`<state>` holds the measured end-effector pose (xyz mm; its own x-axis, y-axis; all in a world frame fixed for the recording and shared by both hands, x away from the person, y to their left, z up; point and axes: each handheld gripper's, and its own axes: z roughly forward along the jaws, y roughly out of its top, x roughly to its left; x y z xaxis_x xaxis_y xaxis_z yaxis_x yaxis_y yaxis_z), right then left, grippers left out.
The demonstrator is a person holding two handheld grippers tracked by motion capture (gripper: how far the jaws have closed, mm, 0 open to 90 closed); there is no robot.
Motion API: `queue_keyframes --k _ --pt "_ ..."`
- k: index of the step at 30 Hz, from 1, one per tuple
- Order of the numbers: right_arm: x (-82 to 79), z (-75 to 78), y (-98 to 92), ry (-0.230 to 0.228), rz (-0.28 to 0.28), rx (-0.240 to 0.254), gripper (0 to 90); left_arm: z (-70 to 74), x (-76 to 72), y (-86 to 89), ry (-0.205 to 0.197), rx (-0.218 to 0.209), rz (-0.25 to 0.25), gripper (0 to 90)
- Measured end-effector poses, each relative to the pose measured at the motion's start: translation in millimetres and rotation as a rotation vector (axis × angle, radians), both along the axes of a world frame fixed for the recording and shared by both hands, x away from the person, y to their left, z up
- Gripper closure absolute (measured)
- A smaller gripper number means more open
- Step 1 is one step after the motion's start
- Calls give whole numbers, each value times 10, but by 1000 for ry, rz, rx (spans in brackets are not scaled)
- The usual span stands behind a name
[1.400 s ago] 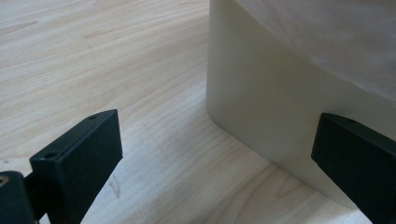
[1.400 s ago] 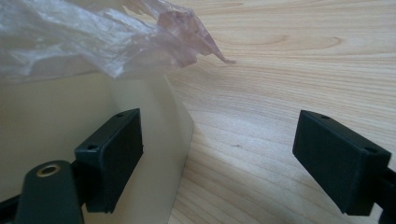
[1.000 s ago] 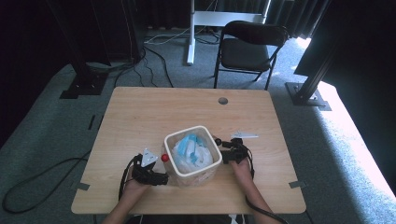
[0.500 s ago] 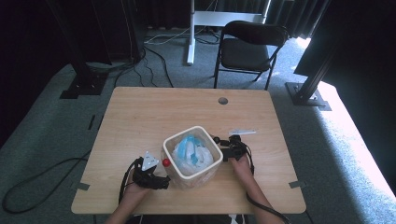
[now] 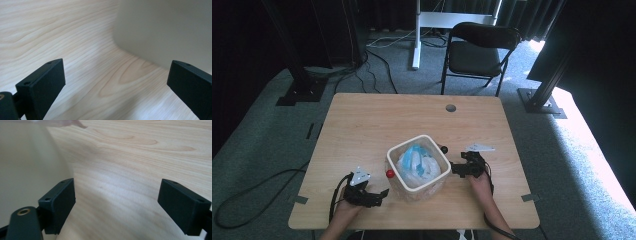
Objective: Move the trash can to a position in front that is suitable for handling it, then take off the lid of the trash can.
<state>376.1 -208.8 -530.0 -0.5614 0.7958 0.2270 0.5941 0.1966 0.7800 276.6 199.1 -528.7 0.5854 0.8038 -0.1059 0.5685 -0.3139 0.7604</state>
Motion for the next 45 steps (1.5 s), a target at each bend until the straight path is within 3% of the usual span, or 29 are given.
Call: queue_keyframes --k 5,8,13,15,23,34,35,39,45 --pt "-95 4 -160 20 32 74 147 -26 -60 192 1 10 14 16" --pt "-173 7 -215 7 5 44 128 -42 -108 309 2 3 27 16" --pt "-280 44 -305 24 0 58 132 -64 -197 489 -5 -4 37 17" --pt "-324 64 -336 44 21 45 120 -76 -219 558 -10 -14 51 17" --pt "-383 153 -375 54 85 83 110 -107 -235 609 -16 -7 52 16" --pt "-327 636 -403 -17 69 112 110 -143 -221 606 -10 -5 34 17" --pt "-299 781 -362 -42 81 101 111 -143 -222 604 -8 -2 30 17" --pt "-218 1032 -221 -80 102 112 111 -145 -227 602 -8 0 26 17" --pt "-31 1265 94 -84 164 88 135 -148 -234 600 -4 0 25 17"
